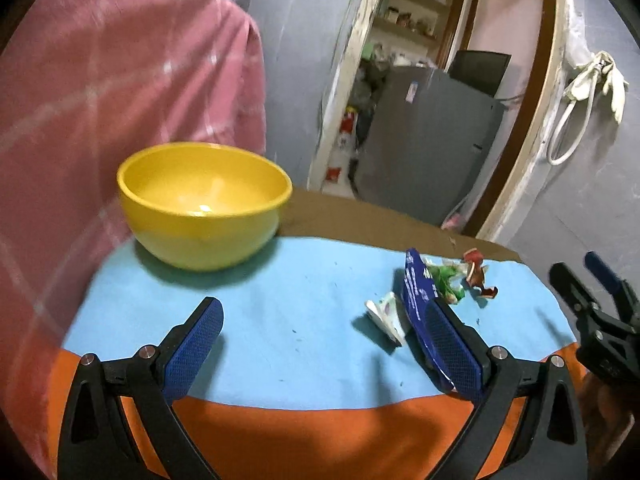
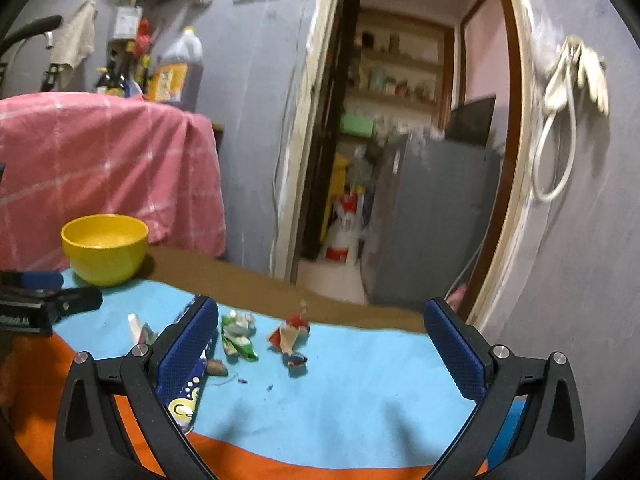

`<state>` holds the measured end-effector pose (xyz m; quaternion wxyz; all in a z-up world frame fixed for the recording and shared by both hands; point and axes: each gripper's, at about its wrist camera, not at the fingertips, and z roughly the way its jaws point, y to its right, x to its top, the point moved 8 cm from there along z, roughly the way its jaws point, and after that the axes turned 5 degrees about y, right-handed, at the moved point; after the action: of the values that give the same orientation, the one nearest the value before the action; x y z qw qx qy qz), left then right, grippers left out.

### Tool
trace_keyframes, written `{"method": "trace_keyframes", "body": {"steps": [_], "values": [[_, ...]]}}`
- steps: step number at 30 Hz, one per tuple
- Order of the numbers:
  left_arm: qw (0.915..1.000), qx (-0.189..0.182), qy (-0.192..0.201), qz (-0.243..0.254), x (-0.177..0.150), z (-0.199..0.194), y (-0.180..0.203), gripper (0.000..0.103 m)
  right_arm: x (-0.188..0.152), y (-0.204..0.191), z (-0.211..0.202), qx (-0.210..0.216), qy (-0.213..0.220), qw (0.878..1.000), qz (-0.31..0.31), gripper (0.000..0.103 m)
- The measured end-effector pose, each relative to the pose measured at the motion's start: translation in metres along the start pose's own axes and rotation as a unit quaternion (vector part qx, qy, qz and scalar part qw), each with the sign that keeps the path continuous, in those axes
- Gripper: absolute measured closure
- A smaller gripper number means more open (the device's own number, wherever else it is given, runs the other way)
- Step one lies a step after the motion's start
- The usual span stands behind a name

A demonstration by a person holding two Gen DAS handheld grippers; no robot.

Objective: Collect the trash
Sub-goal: 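Return both tools to the remaining trash on the cloth, then grasp the red-and-tan wrapper with the right gripper while the left grasps green paper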

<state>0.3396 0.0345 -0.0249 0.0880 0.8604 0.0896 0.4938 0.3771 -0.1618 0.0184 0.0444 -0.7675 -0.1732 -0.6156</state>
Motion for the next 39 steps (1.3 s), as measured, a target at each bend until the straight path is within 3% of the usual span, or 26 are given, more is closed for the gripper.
{"method": "trace_keyframes", "body": {"steps": [3, 8, 10, 13, 18, 24, 26, 34, 36, 38, 39], "values": [[0.9997, -0.007, -0.021, -0.001, -0.004, 0.008, 0.006, 0.012, -0.009, 0.004, 0.018, 0.01, -0.049, 0.999, 0.019, 0.0], [0.9969, -0.034, -0.07, -0.01, -0.016, 0.024, 0.017, 0.043, -0.024, 0.011, 0.037, 0.03, -0.104, 0.993, 0.057, 0.01], [0.9954, -0.041, -0.084, -0.016, -0.018, 0.03, 0.018, 0.059, -0.03, 0.011, 0.043, 0.037, -0.126, 0.989, 0.064, 0.015], [0.9932, -0.053, -0.102, -0.022, -0.022, 0.036, 0.02, 0.073, -0.039, 0.008, 0.052, 0.052, -0.16, 0.984, 0.066, 0.018], [0.9906, -0.074, -0.11, -0.032, -0.023, 0.039, 0.017, 0.079, -0.052, -0.003, 0.062, 0.064, -0.202, 0.976, 0.043, 0.027], [0.9893, -0.084, -0.114, -0.036, -0.023, 0.038, 0.018, 0.092, -0.058, -0.009, 0.069, 0.074, -0.222, 0.972, 0.033, 0.036], [0.9896, -0.084, -0.111, -0.035, -0.023, 0.036, 0.018, 0.095, -0.06, -0.007, 0.071, 0.08, -0.227, 0.97, 0.039, 0.045], [0.9898, -0.079, -0.099, -0.064, -0.022, 0.032, 0.009, 0.099, -0.061, -0.008, 0.085, 0.09, -0.235, 0.967, 0.044, 0.049], [0.9895, -0.08, -0.099, -0.068, -0.021, 0.032, 0.008, 0.099, -0.062, -0.01, 0.087, 0.092, -0.237, 0.966, 0.045, 0.057], [0.9894, -0.081, -0.099, -0.069, -0.021, 0.032, 0.008, 0.099, -0.064, -0.011, 0.09, 0.096, -0.241, 0.964, 0.049, 0.076], [0.9893, -0.082, -0.099, -0.069, -0.021, 0.031, 0.007, 0.1, -0.065, -0.011, 0.091, 0.1, -0.244, 0.963, 0.051, 0.079]]}}
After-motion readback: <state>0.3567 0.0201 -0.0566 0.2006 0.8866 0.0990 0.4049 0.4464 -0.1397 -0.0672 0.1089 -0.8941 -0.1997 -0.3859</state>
